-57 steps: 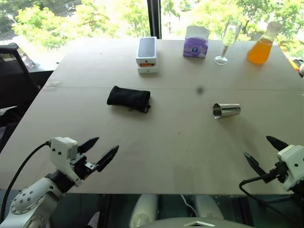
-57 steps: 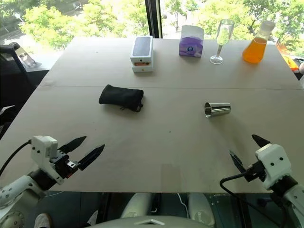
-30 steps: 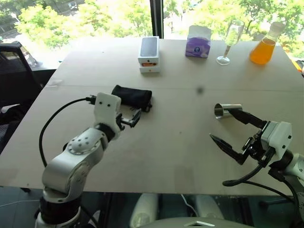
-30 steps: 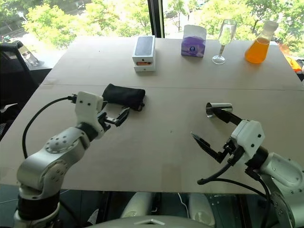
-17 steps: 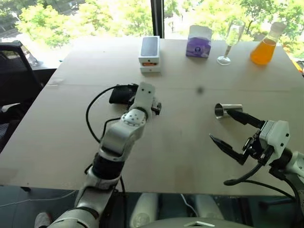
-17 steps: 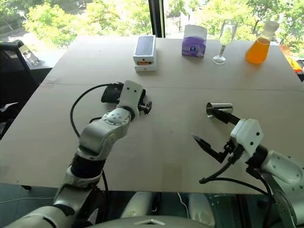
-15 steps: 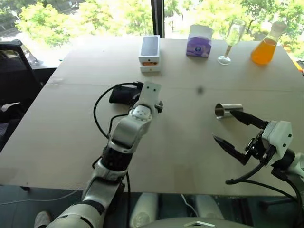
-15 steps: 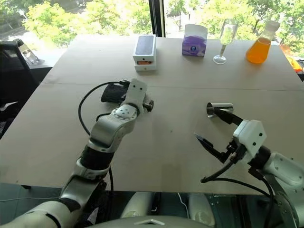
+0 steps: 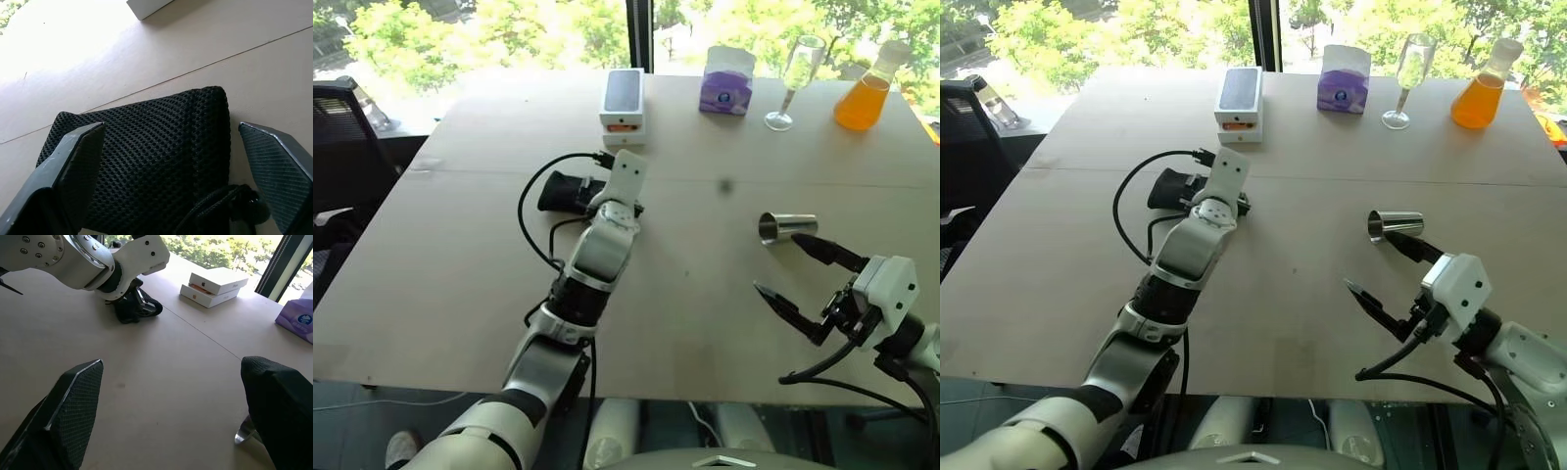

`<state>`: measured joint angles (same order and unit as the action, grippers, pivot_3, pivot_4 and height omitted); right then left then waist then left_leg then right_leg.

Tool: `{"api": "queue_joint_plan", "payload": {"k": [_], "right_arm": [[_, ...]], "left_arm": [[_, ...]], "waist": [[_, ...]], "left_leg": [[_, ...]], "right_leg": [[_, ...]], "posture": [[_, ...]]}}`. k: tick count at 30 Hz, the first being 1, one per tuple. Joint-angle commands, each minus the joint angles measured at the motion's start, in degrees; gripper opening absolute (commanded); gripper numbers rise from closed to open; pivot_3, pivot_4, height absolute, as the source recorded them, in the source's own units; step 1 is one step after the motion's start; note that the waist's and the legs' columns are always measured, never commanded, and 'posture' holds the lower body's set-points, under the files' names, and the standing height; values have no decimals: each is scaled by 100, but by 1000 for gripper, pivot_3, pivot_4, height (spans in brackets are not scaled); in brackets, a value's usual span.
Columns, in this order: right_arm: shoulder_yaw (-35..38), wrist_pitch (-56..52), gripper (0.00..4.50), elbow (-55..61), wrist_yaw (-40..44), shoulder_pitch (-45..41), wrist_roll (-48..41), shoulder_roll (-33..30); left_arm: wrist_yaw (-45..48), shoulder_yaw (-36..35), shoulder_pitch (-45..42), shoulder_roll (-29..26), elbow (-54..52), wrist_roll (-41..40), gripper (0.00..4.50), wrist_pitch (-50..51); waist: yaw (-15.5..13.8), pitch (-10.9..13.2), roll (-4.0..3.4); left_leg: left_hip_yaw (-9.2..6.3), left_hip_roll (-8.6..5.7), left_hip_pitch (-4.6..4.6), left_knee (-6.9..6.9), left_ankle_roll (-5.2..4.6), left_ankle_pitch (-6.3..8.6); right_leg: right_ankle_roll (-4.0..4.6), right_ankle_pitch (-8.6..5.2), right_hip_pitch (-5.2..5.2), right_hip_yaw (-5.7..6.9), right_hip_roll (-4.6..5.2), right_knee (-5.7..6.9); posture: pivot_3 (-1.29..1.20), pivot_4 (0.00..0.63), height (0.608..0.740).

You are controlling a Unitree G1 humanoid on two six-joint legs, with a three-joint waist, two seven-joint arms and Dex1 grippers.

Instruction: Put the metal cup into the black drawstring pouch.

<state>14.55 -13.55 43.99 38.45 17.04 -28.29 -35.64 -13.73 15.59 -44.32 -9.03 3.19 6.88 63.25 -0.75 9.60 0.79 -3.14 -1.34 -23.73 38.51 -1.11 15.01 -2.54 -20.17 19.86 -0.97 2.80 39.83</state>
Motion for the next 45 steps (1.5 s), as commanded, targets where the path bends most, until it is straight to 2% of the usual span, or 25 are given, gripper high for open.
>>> {"api": "queue_joint_plan", "payload": {"k": [1,4,5,6,7,9,10,12,15,16,21,27,30,34,40,45], "right_arm": [[99,57,4482,275,-57,-14,0,-15],[116,38,4482,276,-60,-10,-6,-33],[119,33,4500,283,-60,-1,-7,-36],[123,27,4500,290,-64,2,-7,-37],[124,21,4500,298,-69,6,-7,-36],[121,4,4500,313,-87,6,-7,-33],[119,0,4500,323,-96,11,-5,-30],[96,5,4500,316,-111,19,18,-17],[62,4,4500,327,-150,27,38,-4],[54,2,4500,329,-165,27,41,2],[-17,26,4500,291,-209,-2,91,30],[-144,29,4500,256,-262,-104,151,75],[-213,-24,4500,246,-309,-174,163,62],[-416,-342,4500,262,-502,-350,277,4],[-795,-953,4500,392,-861,-830,509,-36],[-1304,-2093,4500,503,-1164,-1485,976,-491]], "left_arm": [[20,-91,-13,119,-107,219,4500,-28],[76,-181,35,191,50,243,4500,101],[82,-234,59,213,103,247,3977,117],[74,-246,81,204,141,292,3776,78],[86,-263,100,195,170,320,3233,40],[108,-349,133,169,244,351,2447,-17],[112,-387,150,158,267,365,2305,-37],[167,-501,204,91,288,344,1553,-95],[413,-687,334,-13,33,227,146,-206],[556,-774,388,-45,-109,144,29,-223],[1299,-1369,619,-178,-877,-395,29,-138],[2368,-2486,537,-302,-1378,-1607,29,593],[3007,-3288,345,-483,-1388,-2432,29,1569],[3628,-3914,325,-731,-1104,-3222,29,2650],[3511,-4501,257,-943,-70,-4503,29,2925],[2827,-4568,232,-1319,571,-5671,29,2925]], "waist": [[-4,0,0],[-3,0,0],[-1,0,0],[4,0,-1],[6,0,0],[3,0,0],[0,0,0],[4,-1,-1],[7,-1,-1],[6,-1,-1],[2,-1,-2],[6,-3,-4],[7,-3,-4],[25,-3,-5],[17,-4,-5],[47,-4,-5]], "left_leg": [[-1,0,0,1,0,0],[-3,0,1,4,1,-1],[-3,0,1,3,1,-1],[-3,0,1,3,1,-1],[-3,0,1,3,1,-1],[-3,0,0,3,1,-1],[-3,0,1,3,1,-1],[-3,0,1,4,1,-1],[-3,0,2,4,2,-1],[-4,0,2,4,2,-1],[-5,0,2,5,3,-2],[-9,1,3,9,6,-4],[-10,1,2,11,6,-4],[-11,2,4,13,8,-5],[-21,2,5,21,11,-7],[-24,3,4,24,11,-7]], "right_leg": [[0,0,0,1,0,0],[0,0,-1,3,0,2],[0,0,-1,3,0,2],[0,0,-1,3,-1,2],[0,0,-1,3,-1,2],[0,0,-1,3,-1,2],[0,0,-1,3,-1,2],[0,0,-1,4,0,3],[0,0,-1,3,-1,4],[0,0,-1,4,-1,4],[0,0,-1,6,1,4],[0,0,-2,9,-1,6],[0,0,-2,10,-2,8],[0,0,-3,11,-7,10],[0,0,-5,17,-6,17],[1,0,-3,18,-4,19]], "posture": [[0,150,740],[0,150,740],[0,150,740],[0,150,740],[0,150,740],[0,150,740],[0,150,740],[0,150,740],[0,150,740],[0,150,740],[0,150,740],[0,150,740],[0,150,740],[0,150,740],[0,150,740],[0,150,740]]}}
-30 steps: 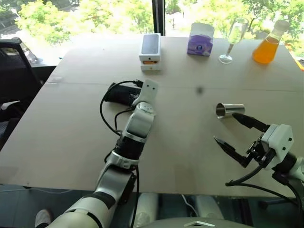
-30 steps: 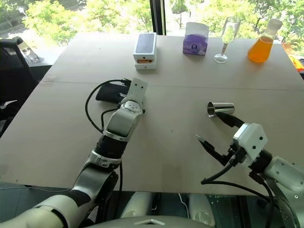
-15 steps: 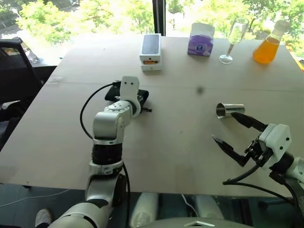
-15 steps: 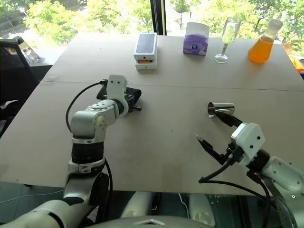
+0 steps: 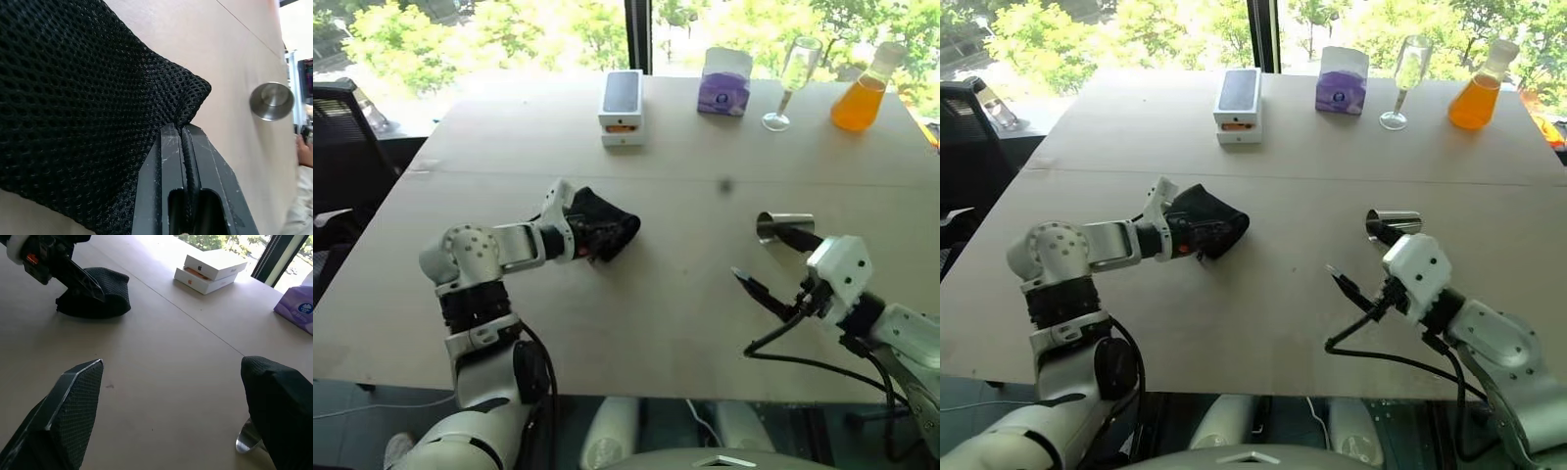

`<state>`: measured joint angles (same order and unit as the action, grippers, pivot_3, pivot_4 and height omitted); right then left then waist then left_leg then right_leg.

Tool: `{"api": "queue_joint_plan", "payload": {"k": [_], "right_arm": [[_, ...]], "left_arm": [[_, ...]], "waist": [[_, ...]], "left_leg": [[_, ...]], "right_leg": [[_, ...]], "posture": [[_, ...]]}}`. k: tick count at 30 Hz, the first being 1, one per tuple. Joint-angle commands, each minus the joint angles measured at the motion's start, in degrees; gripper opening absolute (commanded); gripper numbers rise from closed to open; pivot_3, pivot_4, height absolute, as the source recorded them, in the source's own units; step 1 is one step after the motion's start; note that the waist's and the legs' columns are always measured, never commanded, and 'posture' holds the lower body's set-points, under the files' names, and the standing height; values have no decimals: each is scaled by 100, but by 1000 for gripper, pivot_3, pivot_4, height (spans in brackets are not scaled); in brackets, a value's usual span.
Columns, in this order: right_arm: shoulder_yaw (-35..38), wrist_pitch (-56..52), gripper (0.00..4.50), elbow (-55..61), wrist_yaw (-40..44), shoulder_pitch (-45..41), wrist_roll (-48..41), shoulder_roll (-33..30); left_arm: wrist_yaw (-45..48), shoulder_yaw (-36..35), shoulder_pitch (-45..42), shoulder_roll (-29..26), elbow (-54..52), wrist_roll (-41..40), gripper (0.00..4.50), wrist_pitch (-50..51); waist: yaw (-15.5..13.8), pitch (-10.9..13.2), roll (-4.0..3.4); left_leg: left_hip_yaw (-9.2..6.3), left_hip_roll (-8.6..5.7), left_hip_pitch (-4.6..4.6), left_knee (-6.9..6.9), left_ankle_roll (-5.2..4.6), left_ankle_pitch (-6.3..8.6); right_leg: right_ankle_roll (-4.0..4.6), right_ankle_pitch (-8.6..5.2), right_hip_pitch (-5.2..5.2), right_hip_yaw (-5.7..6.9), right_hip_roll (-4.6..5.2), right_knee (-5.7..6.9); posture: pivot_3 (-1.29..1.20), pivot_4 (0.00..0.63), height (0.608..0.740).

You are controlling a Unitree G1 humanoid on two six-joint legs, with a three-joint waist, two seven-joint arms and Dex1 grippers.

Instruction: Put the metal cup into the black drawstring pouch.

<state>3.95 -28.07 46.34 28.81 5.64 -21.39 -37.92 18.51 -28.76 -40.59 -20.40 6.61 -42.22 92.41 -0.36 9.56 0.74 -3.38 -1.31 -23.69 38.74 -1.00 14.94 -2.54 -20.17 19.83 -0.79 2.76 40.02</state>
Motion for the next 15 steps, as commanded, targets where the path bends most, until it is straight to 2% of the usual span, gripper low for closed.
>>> {"api": "queue_joint_plan", "payload": {"k": [1,7,11,15], "right_arm": [[-452,-990,4500,101,-435,-687,567,-302],[-1417,-2491,4500,-266,-1813,-1897,1846,162],[-1824,-3376,4500,-611,-2573,-2243,2482,770],[-2275,-3676,4500,-1014,-2983,-2505,3242,791]], "left_arm": [[-563,-84,-94,-189,183,-934,29,9],[-1633,-225,-14,125,-61,-1653,29,9],[-2105,-308,-18,296,-208,-1711,29,9],[-2276,-163,-2,312,-523,-1674,29,9]], "waist": [[12,0,0],[44,-4,4],[88,-5,5],[110,-5,4]], "left_leg": [[0,0,0,0,0,0],[-8,-3,-4,7,1,-1],[-5,-5,-9,7,2,-1],[-2,-6,-8,6,3,-2]], "right_leg": [[0,0,0,-1,1,0],[0,0,3,4,4,7],[0,0,9,2,5,5],[0,0,11,-2,3,8]], "posture": [[0,150,740],[0,150,740],[0,150,740],[0,150,740]]}}
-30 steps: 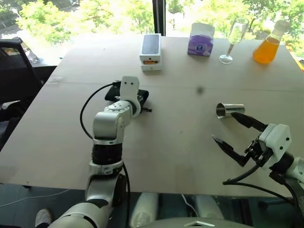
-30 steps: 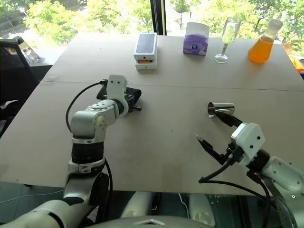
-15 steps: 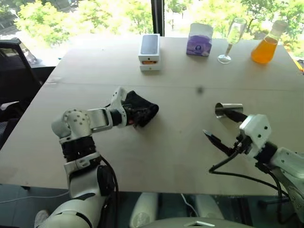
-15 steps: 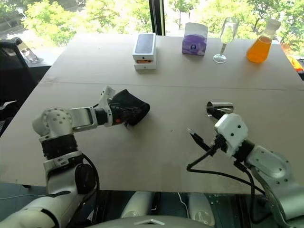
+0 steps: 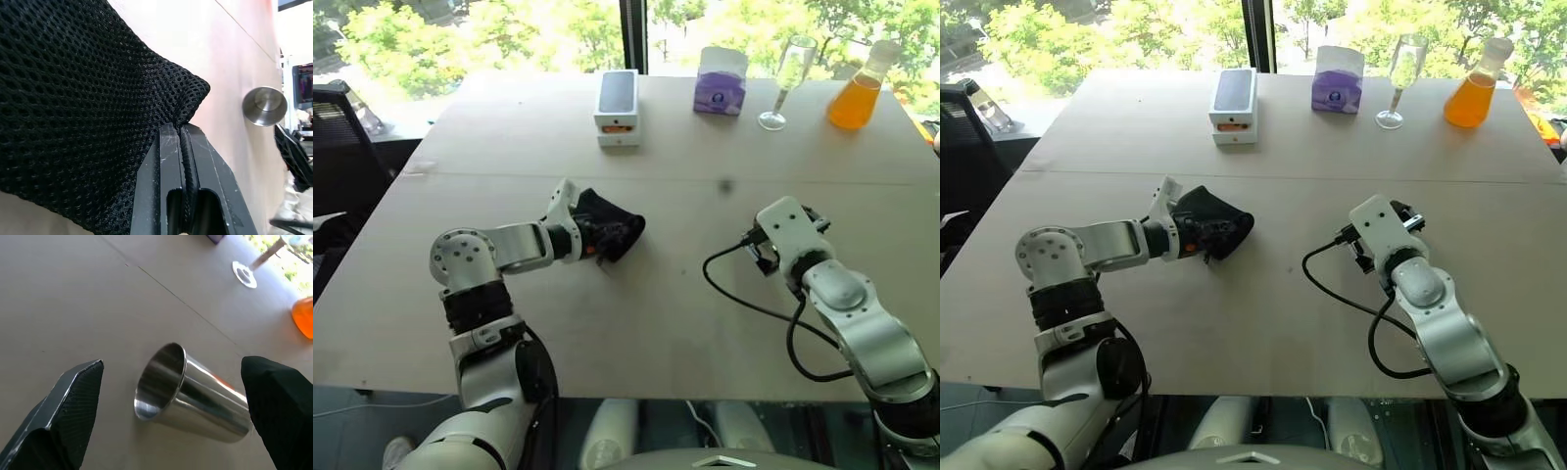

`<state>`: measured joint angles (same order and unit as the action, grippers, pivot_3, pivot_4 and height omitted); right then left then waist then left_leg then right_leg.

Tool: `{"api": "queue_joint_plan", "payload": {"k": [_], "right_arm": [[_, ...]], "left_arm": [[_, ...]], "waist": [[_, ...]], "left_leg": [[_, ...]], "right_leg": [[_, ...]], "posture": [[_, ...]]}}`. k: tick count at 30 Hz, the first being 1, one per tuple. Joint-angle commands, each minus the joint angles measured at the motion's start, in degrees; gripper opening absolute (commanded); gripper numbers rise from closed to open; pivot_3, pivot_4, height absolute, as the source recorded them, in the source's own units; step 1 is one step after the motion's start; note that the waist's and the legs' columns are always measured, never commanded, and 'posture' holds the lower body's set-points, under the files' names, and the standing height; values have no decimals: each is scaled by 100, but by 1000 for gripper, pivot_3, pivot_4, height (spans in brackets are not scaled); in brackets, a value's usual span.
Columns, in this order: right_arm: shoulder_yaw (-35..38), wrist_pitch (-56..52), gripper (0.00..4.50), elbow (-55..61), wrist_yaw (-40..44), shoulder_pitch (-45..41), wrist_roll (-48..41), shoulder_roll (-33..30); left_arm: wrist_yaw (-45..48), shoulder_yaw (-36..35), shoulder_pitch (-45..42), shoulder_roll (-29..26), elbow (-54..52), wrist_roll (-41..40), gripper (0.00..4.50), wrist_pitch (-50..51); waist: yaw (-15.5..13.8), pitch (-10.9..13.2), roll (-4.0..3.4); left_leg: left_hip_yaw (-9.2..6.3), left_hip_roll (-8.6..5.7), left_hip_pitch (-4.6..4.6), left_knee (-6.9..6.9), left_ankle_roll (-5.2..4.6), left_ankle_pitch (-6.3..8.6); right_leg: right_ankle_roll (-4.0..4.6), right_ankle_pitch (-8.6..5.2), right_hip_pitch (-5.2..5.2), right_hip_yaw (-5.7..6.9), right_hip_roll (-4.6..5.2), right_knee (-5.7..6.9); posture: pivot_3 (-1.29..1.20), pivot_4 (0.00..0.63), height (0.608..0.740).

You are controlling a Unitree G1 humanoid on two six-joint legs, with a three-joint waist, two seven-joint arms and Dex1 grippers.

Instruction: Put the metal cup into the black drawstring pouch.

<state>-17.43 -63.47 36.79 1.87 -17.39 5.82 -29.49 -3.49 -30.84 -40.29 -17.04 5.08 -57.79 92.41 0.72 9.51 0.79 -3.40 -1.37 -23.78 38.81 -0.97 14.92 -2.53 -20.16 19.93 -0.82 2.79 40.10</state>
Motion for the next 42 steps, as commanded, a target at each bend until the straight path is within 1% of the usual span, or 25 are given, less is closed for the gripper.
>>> {"api": "queue_joint_plan", "payload": {"k": [1,5,8,9,10,11,15,17,18,20,22,23,24,26,27,29,32,36,38,42], "right_arm": [[-188,-147,4500,-128,-319,-231,634,-90],[-167,-114,4500,-332,-316,-300,893,-52],[-253,-106,3648,-467,-271,-346,1137,-146],[-271,-112,3141,-477,-246,-337,1210,-192],[-290,-93,2526,-478,-240,-313,1309,-250],[-297,-77,2226,-466,-227,-287,1379,-294],[-261,140,90,-375,-45,-61,1553,-573],[-228,485,90,-291,91,92,1614,-767],[-89,763,90,-200,200,200,1485,-754],[394,1310,90,126,660,386,789,-422],[896,1465,90,548,1236,417,-230,265],[1116,1370,90,695,1441,385,-668,635],[1409,1091,90,858,1610,301,-1271,1194],[1752,791,90,985,1794,138,-2085,1924],[1847,690,90,978,1852,71,-2329,2155],[1802,631,90,851,2042,55,-2765,2411],[1847,618,90,516,2047,83,-3191,2694],[1770,908,90,-3,1956,136,-3295,2867],[1773,1079,90,-327,1891,159,-3378,3064],[2053,1343,90,-848,1709,147,-3675,3514]], "left_arm": [[-84,84,-28,-29,-434,-111,29,9],[-33,213,34,-20,-680,-82,29,9],[-37,228,51,-5,-768,-52,0,9],[-34,234,55,-6,-807,-22,0,9],[-29,235,59,-6,-827,-6,0,9],[-32,235,68,0,-853,0,0,9],[-31,227,120,34,-917,10,0,9],[-48,209,118,74,-907,17,0,9],[-50,203,112,91,-906,19,0,9],[-35,154,85,132,-863,-4,0,9],[-15,117,46,122,-777,2,0,9],[-11,94,17,117,-715,12,0,9],[-4,72,-16,113,-650,29,0,9],[6,-33,-85,172,-551,31,0,9],[18,-47,-119,174,-497,22,0,9],[2,-62,-187,181,-409,-63,0,9],[-55,-208,-273,241,-347,-274,0,9],[-233,-445,-308,265,-262,-794,0,9],[-369,-436,-262,212,-241,-1075,0,9],[-655,-386,-173,133,-218,-1582,0,9]], "waist": [[0,0,-1],[-3,0,-1],[2,0,-1],[3,0,-1],[3,0,-1],[3,0,-1],[-5,0,-1],[-14,0,-1],[-14,0,0],[-2,0,0],[43,0,0],[49,0,0],[51,0,0],[47,1,-3],[34,1,-3],[-1,-2,2],[-13,-1,2],[15,-1,2],[33,-2,2],[54,-2,2]], "left_leg": [[1,-1,2,0,1,0],[-1,-1,2,0,2,-1],[1,-1,3,0,3,-1],[1,-1,3,0,3,-2],[1,-1,3,0,3,-2],[0,-1,3,0,3,-2],[0,-1,2,-1,3,-2],[0,-1,2,-1,3,-2],[-1,-2,2,-1,3,-2],[0,-2,2,-1,3,-2],[1,0,4,-2,3,-2],[0,6,6,-8,7,-4],[-1,7,7,-10,9,-5],[-7,13,10,-14,15,-8],[-8,13,10,-16,17,-10],[-8,5,9,-15,17,-10],[-13,-5,7,-15,17,-10],[-11,-5,5,-15,17,-10],[-7,-3,4,-17,17,-11],[4,-1,0,-20,23,-14]], "right_leg": [[0,0,1,-2,0,2],[0,0,1,0,-1,2],[0,0,1,-2,-2,3],[0,0,1,-2,-3,3],[0,0,2,-2,-3,3],[0,0,2,-2,-3,3],[0,0,2,-2,-2,2],[0,0,2,-3,-2,2],[0,0,1,-1,-2,1],[0,0,1,-2,-2,0],[0,0,1,-6,-6,2],[0,0,1,-8,-13,3],[0,0,1,-7,-14,2],[0,0,2,-4,-18,5],[0,0,6,-6,-18,10],[0,0,10,-6,-13,15],[0,0,13,-3,-4,9],[1,0,23,-7,-4,20],[1,0,30,-11,-5,30],[1,0,58,-22,-6,63]], "posture": [[0,150,740],[0,150,740],[0,150,740],[0,150,740],[0,150,740],[0,150,740],[0,150,740],[0,150,740],[0,150,740],[0,150,740],[0,150,740],[0,150,740],[0,150,740],[0,150,740],[0,150,740],[0,150,740],[0,150,740],[0,150,740],[0,150,740],[0,150,740]]}}
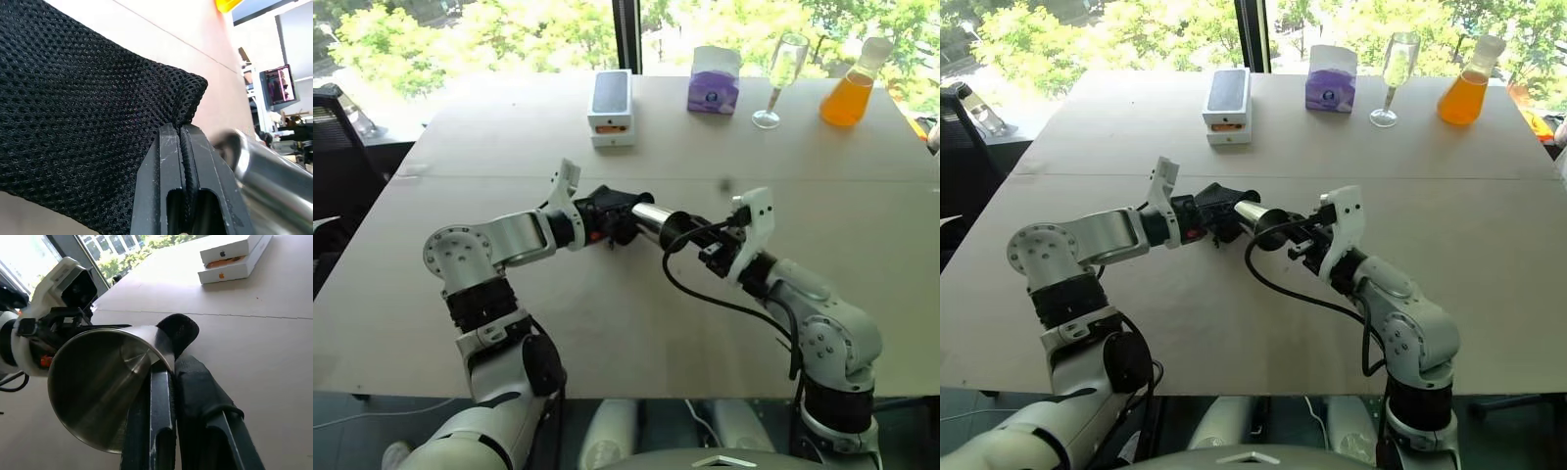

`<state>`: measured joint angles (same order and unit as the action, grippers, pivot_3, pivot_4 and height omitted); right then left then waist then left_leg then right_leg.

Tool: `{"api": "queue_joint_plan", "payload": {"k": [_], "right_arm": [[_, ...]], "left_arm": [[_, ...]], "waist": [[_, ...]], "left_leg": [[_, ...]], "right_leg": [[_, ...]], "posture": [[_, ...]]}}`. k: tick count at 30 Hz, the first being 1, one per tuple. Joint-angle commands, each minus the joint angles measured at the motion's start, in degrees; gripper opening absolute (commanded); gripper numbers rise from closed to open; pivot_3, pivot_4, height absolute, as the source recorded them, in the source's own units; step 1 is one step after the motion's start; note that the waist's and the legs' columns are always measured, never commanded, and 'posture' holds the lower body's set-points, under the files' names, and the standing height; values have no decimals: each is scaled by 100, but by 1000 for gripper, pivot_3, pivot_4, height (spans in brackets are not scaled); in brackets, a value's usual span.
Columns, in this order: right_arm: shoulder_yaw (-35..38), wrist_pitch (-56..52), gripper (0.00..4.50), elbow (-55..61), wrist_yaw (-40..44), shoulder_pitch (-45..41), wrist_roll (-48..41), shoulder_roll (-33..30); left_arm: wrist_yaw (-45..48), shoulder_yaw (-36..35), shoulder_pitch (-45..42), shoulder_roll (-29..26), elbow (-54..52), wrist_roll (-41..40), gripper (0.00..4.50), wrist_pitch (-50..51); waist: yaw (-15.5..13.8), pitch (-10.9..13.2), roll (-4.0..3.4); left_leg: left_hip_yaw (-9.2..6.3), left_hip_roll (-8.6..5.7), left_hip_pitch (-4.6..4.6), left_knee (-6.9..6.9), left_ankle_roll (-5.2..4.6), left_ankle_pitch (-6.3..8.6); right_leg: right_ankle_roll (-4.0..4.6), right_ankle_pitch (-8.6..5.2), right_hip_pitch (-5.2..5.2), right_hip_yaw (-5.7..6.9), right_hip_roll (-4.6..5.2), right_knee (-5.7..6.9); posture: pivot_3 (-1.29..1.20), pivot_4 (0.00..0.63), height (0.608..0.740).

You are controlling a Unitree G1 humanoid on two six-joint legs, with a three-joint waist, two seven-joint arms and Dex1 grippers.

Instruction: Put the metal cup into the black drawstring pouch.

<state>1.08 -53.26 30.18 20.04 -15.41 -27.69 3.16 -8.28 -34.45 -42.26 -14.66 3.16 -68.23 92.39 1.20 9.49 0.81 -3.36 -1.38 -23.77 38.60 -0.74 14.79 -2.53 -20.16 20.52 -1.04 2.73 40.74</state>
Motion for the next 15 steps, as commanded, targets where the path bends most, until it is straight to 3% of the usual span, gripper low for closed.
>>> {"api": "queue_joint_plan", "payload": {"k": [1,8,15], "right_arm": [[298,366,90,-313,-143,-64,-420,344],[93,704,90,-956,-30,-13,-569,264],[-222,886,90,-1142,268,35,-617,2]], "left_arm": [[-248,-17,45,-116,-16,-684,0,11],[-796,0,53,-117,159,-1620,0,-101],[-1521,597,344,-399,166,-2901,0,-853]], "waist": [[14,0,0],[12,0,0],[81,0,0]], "left_leg": [[1,0,0,-2,1,-1],[1,-2,0,-1,2,-2],[2,-1,-2,-2,3,-2]], "right_leg": [[0,0,5,-2,0,2],[0,0,14,-6,-1,5],[0,0,14,-14,-1,7]], "posture": [[0,150,740],[0,150,740],[0,150,740]]}}
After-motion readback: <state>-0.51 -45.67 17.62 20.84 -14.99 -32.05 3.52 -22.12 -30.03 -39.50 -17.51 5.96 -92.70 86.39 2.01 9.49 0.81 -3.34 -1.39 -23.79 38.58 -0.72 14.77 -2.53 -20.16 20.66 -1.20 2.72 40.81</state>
